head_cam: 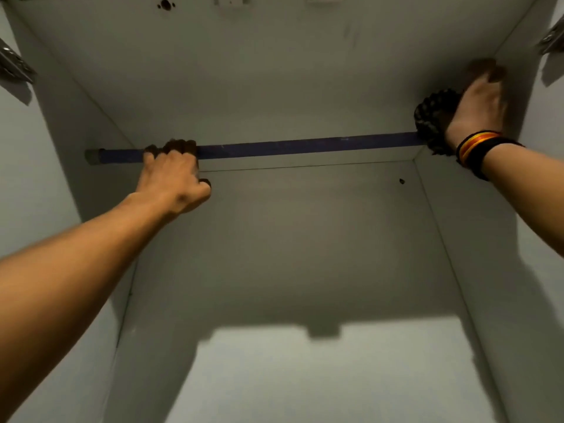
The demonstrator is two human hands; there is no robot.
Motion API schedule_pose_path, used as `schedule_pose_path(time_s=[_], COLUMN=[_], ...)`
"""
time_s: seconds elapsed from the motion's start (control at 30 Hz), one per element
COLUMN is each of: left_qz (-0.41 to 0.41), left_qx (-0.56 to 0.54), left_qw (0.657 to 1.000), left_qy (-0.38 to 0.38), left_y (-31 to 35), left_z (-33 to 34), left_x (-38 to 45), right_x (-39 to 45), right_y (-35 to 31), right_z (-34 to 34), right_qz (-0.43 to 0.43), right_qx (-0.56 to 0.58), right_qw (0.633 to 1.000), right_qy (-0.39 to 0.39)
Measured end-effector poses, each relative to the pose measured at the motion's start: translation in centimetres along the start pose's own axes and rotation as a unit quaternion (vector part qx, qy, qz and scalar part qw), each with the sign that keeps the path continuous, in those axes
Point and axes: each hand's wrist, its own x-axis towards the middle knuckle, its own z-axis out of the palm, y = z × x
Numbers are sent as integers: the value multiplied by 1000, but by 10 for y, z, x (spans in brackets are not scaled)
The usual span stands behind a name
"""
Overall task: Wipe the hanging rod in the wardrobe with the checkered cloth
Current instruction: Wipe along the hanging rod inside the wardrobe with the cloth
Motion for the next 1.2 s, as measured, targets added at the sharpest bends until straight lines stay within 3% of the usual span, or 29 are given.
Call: schedule_pose_path(time_s=[0.13, 0.33, 0.4, 0.57, 0.63, 0.8, 0.9, 0.97, 1.03, 1.2], left_qz=[8, -11, -13, 1, 0, -41, 34, 75, 68, 70], left_qx=[2, -60, -69, -63, -57, -177, -198, -195, -166, -9], left_qw=[996, 987, 986, 988, 990, 968, 954, 962, 977, 997], left_qy=[92, 151, 150, 140, 130, 171, 224, 175, 115, 40], left_y=[-5, -4, -5, -9, -8, 8, 31, 46, 59, 75], left_z=[15, 22, 20, 19, 17, 17, 20, 19, 13, 1], left_x=[0, -3, -2, 1, 2, -6, -10, -10, -6, 16], right_x=[-17, -34, -43, -103, -130, -155, -145, -134, -128, -124], right_y=[36, 38, 16, -96, -148, -214, -207, -193, -175, -151], right_z=[11, 5, 17, 63, 78, 87, 70, 66, 62, 61], right_qz=[-149, -153, -154, -307, -318, -312, -338, -339, -296, -271], right_qx=[-68, -126, -116, 28, 70, 107, 93, 72, 71, -23], right_qw=[987, 977, 978, 951, 945, 939, 920, 918, 926, 910], right_qy=[3, -80, -77, -35, -29, -96, -175, -191, -221, -313])
